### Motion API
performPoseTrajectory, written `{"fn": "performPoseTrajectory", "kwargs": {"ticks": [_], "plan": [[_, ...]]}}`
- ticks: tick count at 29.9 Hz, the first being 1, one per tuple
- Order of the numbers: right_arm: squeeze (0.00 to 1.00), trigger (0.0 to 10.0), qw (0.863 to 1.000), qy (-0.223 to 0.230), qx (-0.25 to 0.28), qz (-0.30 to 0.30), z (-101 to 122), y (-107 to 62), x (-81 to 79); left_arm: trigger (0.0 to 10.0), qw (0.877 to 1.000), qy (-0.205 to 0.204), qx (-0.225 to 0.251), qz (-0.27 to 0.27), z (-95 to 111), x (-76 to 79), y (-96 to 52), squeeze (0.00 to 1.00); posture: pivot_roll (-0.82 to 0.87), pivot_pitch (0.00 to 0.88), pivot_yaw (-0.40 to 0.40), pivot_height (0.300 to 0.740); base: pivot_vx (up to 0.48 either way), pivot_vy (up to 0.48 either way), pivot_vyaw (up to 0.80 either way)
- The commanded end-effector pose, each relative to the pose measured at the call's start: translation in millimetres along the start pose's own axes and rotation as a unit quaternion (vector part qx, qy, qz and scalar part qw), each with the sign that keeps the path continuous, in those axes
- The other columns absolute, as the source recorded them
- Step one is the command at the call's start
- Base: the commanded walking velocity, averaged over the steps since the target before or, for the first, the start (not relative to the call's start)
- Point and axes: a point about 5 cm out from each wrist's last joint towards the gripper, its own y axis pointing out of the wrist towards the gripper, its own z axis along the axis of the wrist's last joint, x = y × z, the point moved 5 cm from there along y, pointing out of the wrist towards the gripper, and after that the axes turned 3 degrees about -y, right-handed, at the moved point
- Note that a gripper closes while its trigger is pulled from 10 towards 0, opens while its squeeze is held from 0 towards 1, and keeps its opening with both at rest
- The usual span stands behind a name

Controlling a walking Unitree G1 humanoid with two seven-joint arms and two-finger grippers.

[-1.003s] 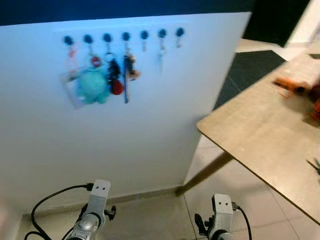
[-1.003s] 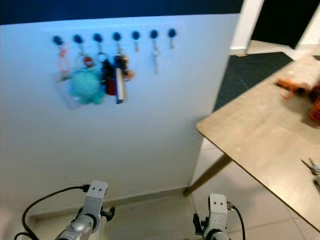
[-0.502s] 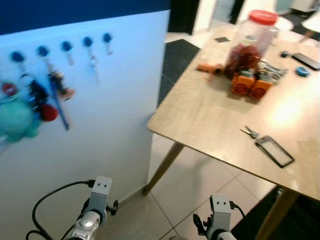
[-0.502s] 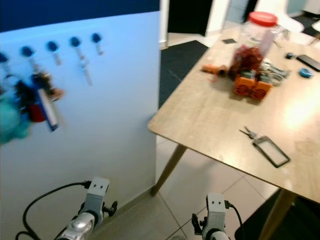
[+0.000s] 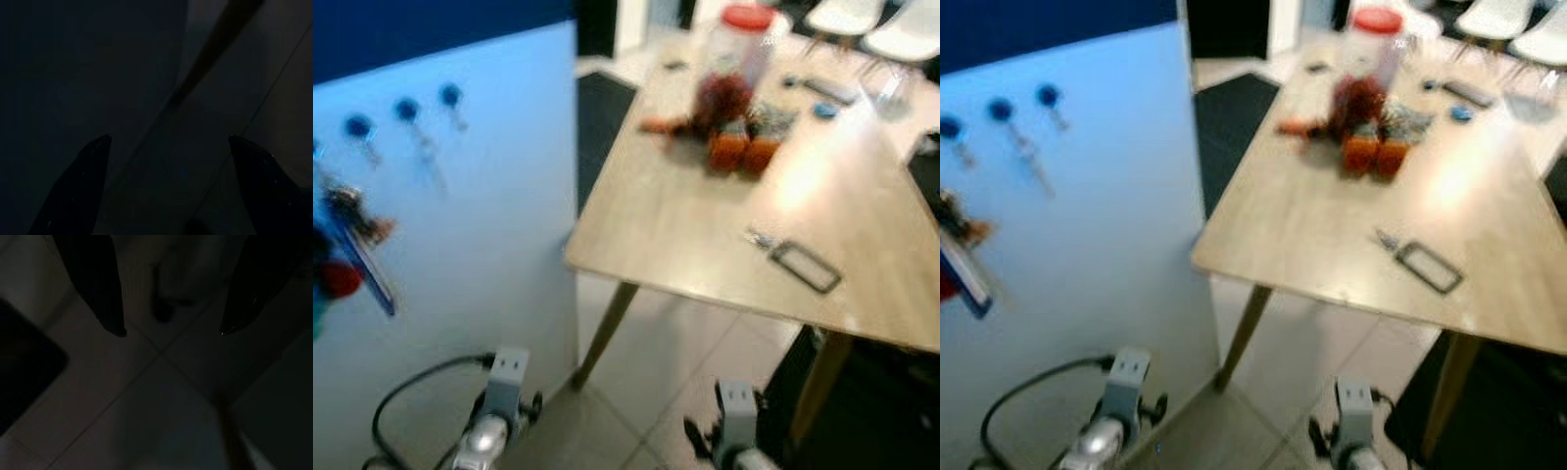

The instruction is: Hang keys on a hook

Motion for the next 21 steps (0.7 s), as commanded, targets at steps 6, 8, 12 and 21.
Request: {"fn": "performPoseTrajectory", "kwargs": {"ticks": [6,8,12,21], "plan": [[0.0,10.0,1.0,-0.011,-0.009,0.018,-5,-0.4,-10.0,10.0,0.999,-0.021,-0.027,0.0,-20,2.8,-5.6,0.0,0.08,0.0,-0.028,0.74,0.0,0.0,-0.8],[0.0,10.0,1.0,-0.017,-0.01,0.021,-5,-0.3,-10.7,10.0,0.999,-0.015,-0.028,-0.001,-22,5.1,-6.2,0.0,0.07,0.0,-0.029,0.74,0.0,0.0,-0.8],[0.0,10.0,0.999,-0.025,-0.014,0.023,-6,-0.3,-10.6,10.0,1.0,-0.007,-0.028,0.001,-23,6.5,-6.6,0.0,0.07,0.0,-0.03,0.74,0.0,0.0,-0.8],[0.0,10.0,0.999,-0.03,-0.032,0.011,-15,-2.9,-5.1,10.0,0.999,-0.033,-0.02,0.008,-20,7.0,-5.9,0.0,0.08,0.0,-0.035,0.74,0.0,0.0,-0.07]]}}
